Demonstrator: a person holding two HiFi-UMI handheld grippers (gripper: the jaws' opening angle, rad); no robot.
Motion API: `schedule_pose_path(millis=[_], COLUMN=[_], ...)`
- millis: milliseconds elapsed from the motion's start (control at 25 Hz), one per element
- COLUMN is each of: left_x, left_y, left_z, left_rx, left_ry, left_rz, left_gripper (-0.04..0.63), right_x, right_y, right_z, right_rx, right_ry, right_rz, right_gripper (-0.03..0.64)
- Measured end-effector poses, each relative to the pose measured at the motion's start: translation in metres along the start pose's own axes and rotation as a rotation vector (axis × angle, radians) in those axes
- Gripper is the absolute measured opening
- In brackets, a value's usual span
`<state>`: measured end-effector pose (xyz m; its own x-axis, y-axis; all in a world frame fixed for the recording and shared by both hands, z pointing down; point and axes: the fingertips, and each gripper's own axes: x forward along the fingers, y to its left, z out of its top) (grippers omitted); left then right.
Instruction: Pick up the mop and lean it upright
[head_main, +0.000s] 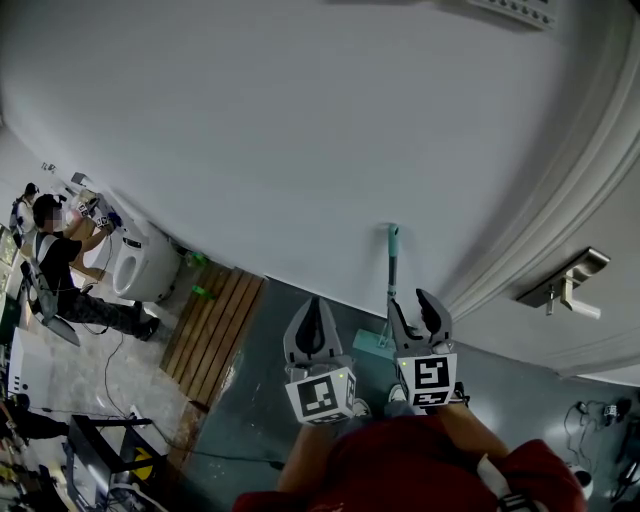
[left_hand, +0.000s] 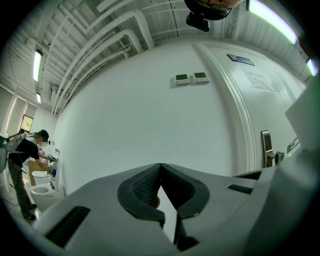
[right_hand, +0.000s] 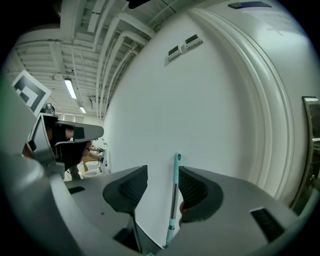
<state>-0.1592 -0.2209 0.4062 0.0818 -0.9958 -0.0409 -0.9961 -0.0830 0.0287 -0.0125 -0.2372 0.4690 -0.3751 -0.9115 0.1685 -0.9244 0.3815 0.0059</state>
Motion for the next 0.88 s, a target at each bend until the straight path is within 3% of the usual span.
schedule_pose_path(millis=[240, 440, 880], left_x=[-0.001, -0.003, -0.004], left_y=[-0.002, -0.002, -0.009], left_z=[0.0, 0.001, 0.004], left_rx=[0.009, 0.005, 0.017], left_ry=[-0.007, -0.006, -0.01], left_rz=[-0.014, -0.012, -0.025], left_gripper=[0.012, 0.012, 0.012], right_x=[-0.004, -0.007, -0.011], right_y=[0.004, 0.007, 0.012], right_z=[0.009, 0.022, 0.039], right_rx=[-0.007, 0.008, 0.007], right_ry=[-0.016, -0.05, -0.089], right_rz=[0.015, 0.026, 0.052], right_gripper=[0.184, 0.042, 0.02])
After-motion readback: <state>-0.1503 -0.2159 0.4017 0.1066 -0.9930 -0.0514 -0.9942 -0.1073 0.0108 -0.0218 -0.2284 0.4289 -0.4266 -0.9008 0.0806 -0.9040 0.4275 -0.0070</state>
